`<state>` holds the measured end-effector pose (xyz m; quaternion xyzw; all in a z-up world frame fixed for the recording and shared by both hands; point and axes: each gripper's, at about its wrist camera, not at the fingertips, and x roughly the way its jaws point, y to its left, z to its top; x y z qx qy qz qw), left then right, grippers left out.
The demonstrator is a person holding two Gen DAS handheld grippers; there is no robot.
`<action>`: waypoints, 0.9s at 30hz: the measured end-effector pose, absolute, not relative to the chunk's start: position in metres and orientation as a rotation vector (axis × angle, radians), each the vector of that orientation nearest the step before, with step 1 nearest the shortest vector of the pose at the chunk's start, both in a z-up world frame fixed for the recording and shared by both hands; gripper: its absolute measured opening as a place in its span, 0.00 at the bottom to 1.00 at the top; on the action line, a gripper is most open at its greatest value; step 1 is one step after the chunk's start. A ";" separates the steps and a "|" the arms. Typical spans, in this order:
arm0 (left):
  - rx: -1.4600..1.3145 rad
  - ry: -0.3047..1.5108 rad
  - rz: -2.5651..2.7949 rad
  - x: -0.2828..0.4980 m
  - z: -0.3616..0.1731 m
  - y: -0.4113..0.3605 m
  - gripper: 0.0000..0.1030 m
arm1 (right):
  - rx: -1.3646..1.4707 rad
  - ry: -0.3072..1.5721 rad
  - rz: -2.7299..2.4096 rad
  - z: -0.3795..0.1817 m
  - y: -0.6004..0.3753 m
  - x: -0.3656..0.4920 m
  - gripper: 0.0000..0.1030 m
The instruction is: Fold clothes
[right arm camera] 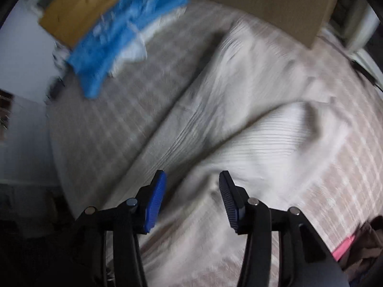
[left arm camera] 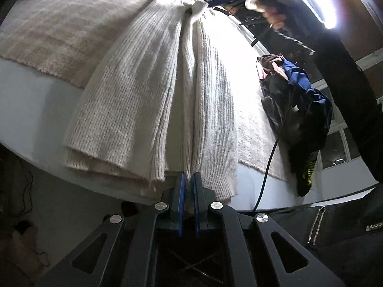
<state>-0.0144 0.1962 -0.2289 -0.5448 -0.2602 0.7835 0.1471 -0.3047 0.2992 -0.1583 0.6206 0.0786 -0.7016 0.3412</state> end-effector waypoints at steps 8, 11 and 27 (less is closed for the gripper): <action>-1.596 -0.621 2.248 -0.023 -0.199 0.198 0.06 | 1.578 0.066 -2.173 -0.127 0.430 -0.344 0.45; -1.606 -0.574 2.244 -0.027 -0.187 0.198 0.06 | 1.625 0.053 -2.179 -0.155 0.444 -0.354 0.45; -1.668 -0.416 2.323 -0.057 -0.152 0.154 0.06 | 1.367 0.187 -2.135 -0.155 0.366 -0.328 0.39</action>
